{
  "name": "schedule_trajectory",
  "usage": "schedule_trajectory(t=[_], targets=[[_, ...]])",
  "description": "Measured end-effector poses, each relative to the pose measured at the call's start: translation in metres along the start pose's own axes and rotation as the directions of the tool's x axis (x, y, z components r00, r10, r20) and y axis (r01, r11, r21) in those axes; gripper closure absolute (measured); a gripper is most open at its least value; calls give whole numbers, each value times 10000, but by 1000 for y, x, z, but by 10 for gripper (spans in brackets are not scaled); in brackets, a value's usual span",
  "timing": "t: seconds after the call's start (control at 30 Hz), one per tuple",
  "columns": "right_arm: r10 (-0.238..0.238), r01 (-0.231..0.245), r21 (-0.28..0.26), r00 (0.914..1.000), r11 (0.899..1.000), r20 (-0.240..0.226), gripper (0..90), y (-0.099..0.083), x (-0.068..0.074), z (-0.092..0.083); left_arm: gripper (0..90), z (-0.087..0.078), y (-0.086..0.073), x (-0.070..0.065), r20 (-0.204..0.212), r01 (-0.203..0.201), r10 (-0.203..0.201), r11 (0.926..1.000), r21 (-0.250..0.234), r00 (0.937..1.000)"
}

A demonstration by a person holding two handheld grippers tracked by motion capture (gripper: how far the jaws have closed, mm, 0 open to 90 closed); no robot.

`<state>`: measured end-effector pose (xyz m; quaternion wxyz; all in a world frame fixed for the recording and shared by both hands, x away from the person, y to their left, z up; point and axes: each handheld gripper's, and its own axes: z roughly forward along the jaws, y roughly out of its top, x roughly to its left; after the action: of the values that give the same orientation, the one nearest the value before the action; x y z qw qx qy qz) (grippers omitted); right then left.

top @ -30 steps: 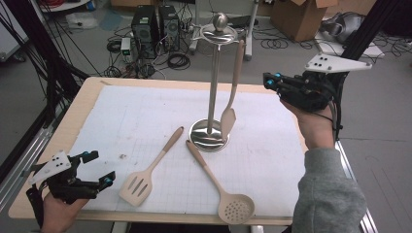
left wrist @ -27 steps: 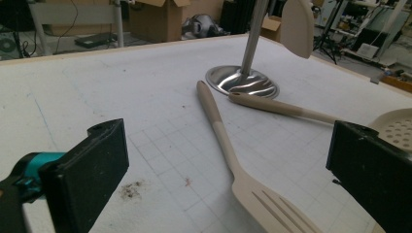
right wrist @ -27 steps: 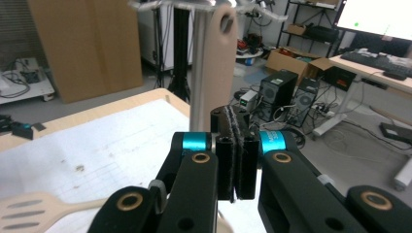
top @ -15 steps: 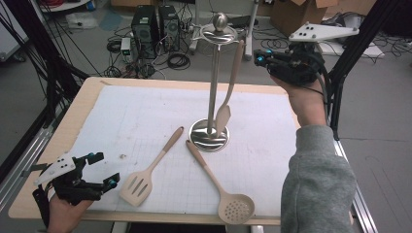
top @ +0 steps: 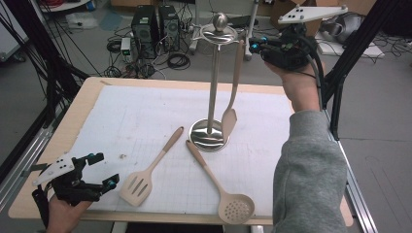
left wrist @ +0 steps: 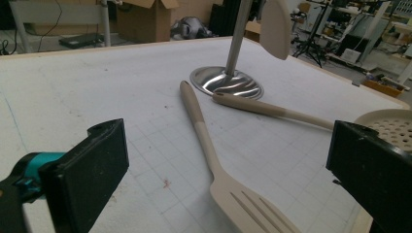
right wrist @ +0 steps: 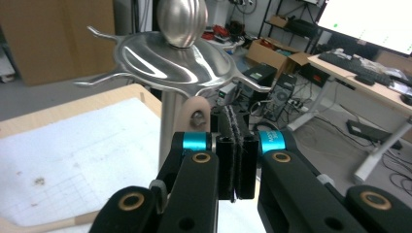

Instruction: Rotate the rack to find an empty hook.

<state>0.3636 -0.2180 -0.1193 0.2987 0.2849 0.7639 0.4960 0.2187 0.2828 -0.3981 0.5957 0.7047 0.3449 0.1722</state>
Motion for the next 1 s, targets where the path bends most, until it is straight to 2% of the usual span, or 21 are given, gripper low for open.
schedule_trajectory(t=[0.17,0.33,0.57,1.0], targets=[[10,-10,35,10000,10000,98,900,2,-2,7,20,-4,-2,1,-70,69,-69,10000,7,10000],[-61,61,13,9999,10000,-115,900,1,-4,13,20,-6,-3,2,-107,106,-106,9999,-17,9999],[-96,88,-195,9991,9998,-406,900,1,-3,11,20,-7,-4,4,-156,197,-196,9998,21,9997],[61,-72,-268,9992,9996,-383,900,-1,2,10,20,-8,-5,5,-217,216,-215,9998,18,9995]])
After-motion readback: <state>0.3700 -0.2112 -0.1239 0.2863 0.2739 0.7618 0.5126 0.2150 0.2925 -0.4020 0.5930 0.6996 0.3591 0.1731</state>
